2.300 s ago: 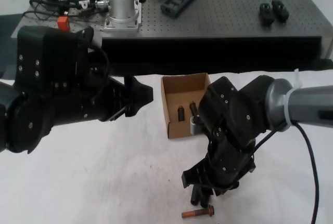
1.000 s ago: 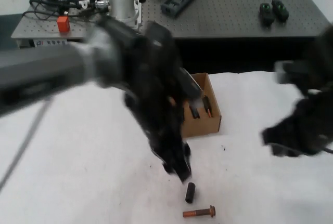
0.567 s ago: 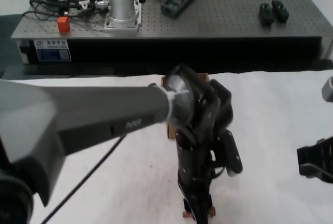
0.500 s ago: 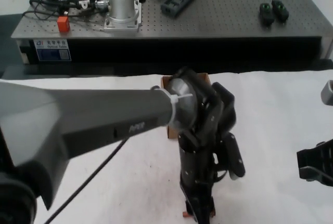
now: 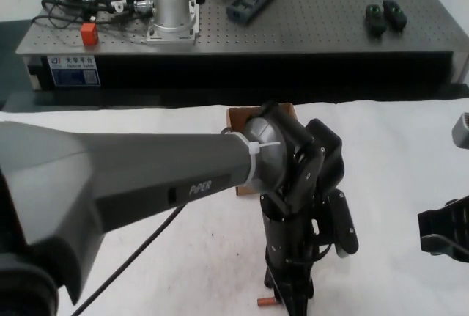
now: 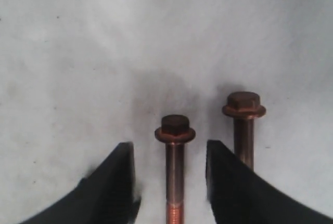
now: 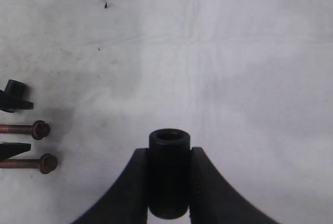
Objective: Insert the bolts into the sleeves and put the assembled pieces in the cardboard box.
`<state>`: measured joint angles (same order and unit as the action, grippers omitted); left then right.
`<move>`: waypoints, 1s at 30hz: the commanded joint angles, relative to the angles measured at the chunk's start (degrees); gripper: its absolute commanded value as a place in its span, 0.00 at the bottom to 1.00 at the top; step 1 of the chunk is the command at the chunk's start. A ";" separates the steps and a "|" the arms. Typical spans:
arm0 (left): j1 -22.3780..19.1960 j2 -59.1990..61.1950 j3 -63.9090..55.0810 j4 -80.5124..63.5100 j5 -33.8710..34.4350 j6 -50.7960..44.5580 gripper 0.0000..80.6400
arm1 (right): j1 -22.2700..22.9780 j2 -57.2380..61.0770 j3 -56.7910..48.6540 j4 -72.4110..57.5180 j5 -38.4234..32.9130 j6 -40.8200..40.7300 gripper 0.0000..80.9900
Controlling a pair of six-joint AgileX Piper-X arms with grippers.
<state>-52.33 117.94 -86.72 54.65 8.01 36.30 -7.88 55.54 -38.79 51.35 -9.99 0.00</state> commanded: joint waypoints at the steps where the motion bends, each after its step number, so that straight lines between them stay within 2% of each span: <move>1: -0.04 1.01 -0.62 1.28 0.25 -0.07 0.39 | -0.33 -0.50 -0.11 -0.26 -1.31 -0.55 0.02; 5: -0.11 2.33 -0.62 0.96 -2.00 -0.25 0.39 | -0.33 -0.50 -0.11 -0.26 -1.31 -0.55 0.02; 8: -0.11 2.31 -0.62 0.20 -1.06 -0.24 0.38 | -0.33 -0.50 -0.11 -0.26 -1.31 -0.55 0.02; 9: -0.11 2.31 -0.62 0.19 -0.79 -0.24 0.34 | -0.33 -0.50 -0.11 -0.26 -1.31 -0.55 0.02; 11: -0.11 2.31 -0.62 0.32 0.00 -0.24 0.20 | -0.33 -0.50 -0.11 -0.26 -1.31 -0.55 0.02; 13: -0.11 2.31 -0.62 0.12 0.87 -0.24 0.03 | -0.33 -0.50 -0.11 -0.26 -1.31 -0.55 0.02; 15: -0.11 2.31 -0.62 -0.47 1.25 0.00 0.00 | -0.33 -0.50 -0.11 -0.26 -1.31 -0.55 0.02; 19: 0.00 1.75 -0.88 -1.05 -0.19 -1.66 0.01 | -0.33 -1.25 -0.11 -1.30 -3.46 -0.78 0.02; 22: 1.30 -1.90 -1.32 -2.37 -4.18 -9.84 0.01 | -0.33 -4.39 -0.11 -4.72 -9.19 -1.03 0.02; 26: 6.38 -12.66 1.56 -11.99 4.42 -24.91 0.01 | 0.07 -9.07 0.34 -6.82 -15.73 -1.32 0.02; 30: 13.02 -25.34 11.16 -27.96 15.36 -38.48 0.01 | 0.33 -12.61 4.29 -10.24 -30.15 -0.45 0.02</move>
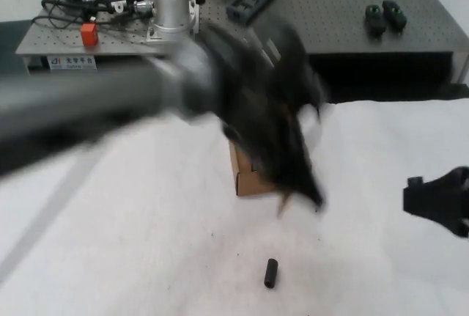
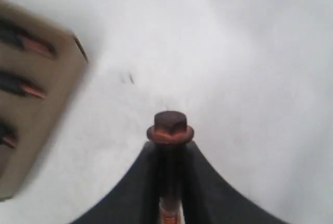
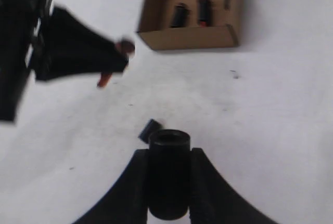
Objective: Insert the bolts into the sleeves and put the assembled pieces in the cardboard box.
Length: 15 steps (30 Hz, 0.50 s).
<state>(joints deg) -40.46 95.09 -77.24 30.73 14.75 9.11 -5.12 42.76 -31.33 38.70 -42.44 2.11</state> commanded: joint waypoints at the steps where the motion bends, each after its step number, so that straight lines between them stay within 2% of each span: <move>1: 2.88 -5.62 4.86 -8.67 13.19 -14.90 0.01 | -1.78 -0.21 -1.75 0.95 -0.46 -1.28 0.02; 3: 5.58 -10.27 10.73 -18.00 19.71 -21.95 0.01 | 0.33 -0.34 0.53 -1.89 -3.68 0.90 0.02; 7: 9.38 -17.43 22.07 -36.16 26.91 -38.26 0.01 | 8.05 -0.34 3.64 -9.64 -6.67 5.06 0.02; 11: 9.46 -18.94 30.60 -56.91 29.91 -54.24 0.01 | 17.95 0.54 3.90 -22.04 -5.92 11.54 0.02; 15: 9.16 -18.94 33.65 -67.39 31.26 -62.19 0.01 | 24.73 4.72 3.90 -35.27 -4.32 19.04 0.02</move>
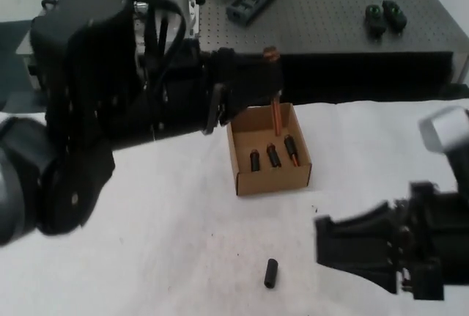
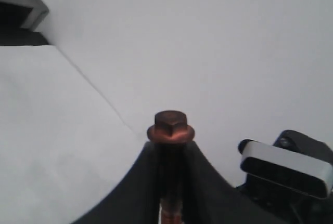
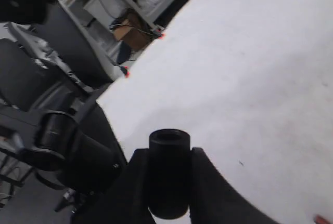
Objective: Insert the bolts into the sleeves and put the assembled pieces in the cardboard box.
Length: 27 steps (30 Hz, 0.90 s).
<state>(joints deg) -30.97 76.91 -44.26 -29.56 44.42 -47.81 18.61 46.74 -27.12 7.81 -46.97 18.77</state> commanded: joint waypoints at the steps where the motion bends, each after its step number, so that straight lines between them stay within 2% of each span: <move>1: -0.33 -0.76 0.73 -7.63 2.67 -6.12 0.01 | 2.38 2.28 -0.50 -6.46 0.96 3.27 0.02; 5: -0.33 -0.76 0.72 -7.87 5.52 -6.50 0.01 | 5.18 7.90 -1.45 -11.03 2.75 3.53 0.02; 11: -0.33 -0.76 0.72 -6.82 9.98 -6.11 0.01 | 5.34 10.06 -3.16 -17.34 6.29 3.53 0.02; 27: -0.33 -0.76 0.72 -6.57 8.06 -3.91 0.01 | 2.10 6.23 -4.40 -15.36 9.79 3.07 0.02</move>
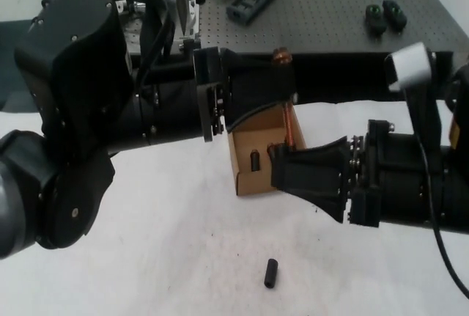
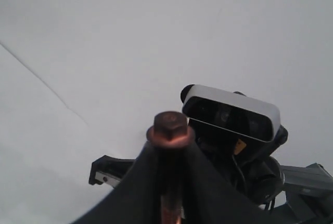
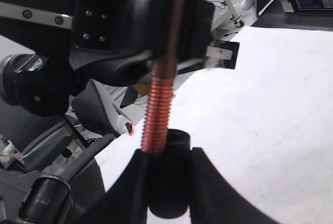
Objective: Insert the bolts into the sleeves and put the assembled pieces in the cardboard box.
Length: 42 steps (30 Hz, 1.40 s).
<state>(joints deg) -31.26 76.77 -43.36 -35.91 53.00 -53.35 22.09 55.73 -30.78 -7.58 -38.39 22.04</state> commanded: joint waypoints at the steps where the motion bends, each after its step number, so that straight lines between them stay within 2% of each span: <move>1: -0.03 -0.62 -0.17 -0.23 -0.71 1.90 0.01 | -1.44 -2.99 -0.74 0.81 1.19 -0.20 0.02; 12: -0.03 -0.62 -0.17 -0.23 -1.81 2.60 0.01 | -1.27 -3.01 -0.74 5.32 -4.03 -0.20 0.02; 42: 1.33 -0.62 -0.17 -0.09 6.86 3.02 0.01 | -1.55 -4.31 -0.79 3.81 -2.08 -1.69 0.02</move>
<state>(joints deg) -30.13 76.68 -43.36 -35.51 58.69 -51.09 20.86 51.22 -30.78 -1.08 -40.44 20.42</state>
